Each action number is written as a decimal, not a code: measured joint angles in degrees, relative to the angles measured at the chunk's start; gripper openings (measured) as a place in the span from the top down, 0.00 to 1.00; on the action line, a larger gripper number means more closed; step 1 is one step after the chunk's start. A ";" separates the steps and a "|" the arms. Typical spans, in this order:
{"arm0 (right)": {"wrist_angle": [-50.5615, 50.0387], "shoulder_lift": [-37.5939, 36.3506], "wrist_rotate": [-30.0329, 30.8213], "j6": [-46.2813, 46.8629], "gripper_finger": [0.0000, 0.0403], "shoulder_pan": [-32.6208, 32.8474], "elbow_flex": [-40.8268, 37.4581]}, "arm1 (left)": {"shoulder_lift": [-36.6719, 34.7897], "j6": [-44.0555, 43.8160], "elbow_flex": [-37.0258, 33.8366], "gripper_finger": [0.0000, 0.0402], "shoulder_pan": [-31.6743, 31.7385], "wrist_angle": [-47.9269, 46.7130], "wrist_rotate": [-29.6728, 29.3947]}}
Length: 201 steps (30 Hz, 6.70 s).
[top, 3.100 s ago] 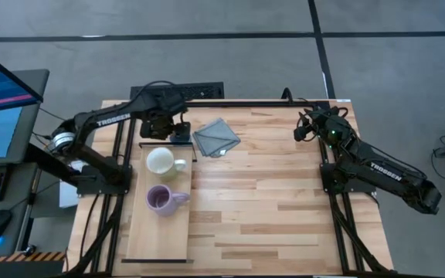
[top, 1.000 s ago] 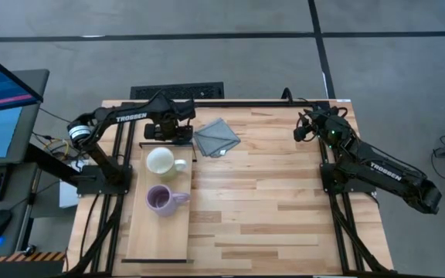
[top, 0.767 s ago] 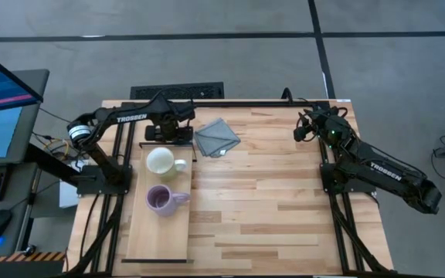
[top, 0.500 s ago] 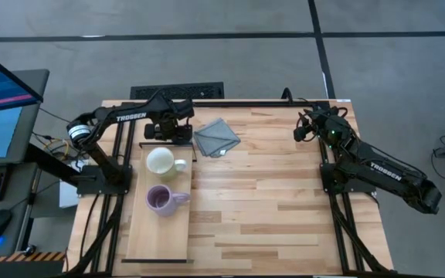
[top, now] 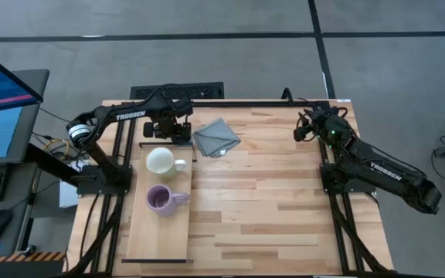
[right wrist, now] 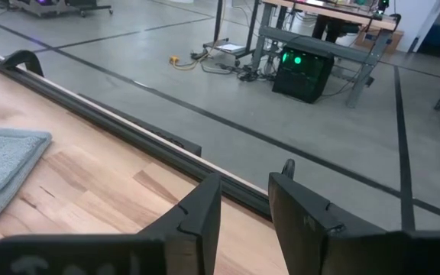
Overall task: Stack small to large cups/mugs on shelf
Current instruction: Put the blue mug on the shelf
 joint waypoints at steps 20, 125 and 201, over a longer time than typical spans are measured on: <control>0.00 -0.02 0.00 -0.13 0.67 -0.04 0.00 | 0.00 1.44 -3.19 0.59 0.83 5.69 0.59; -0.04 0.04 0.00 0.50 0.67 0.00 0.02 | -4.57 48.85 54.03 0.98 0.97 -27.32 5.42; 3.43 22.99 0.02 3.08 0.67 -0.09 -0.52 | -5.45 5.25 39.21 0.98 -67.30 -26.90 9.31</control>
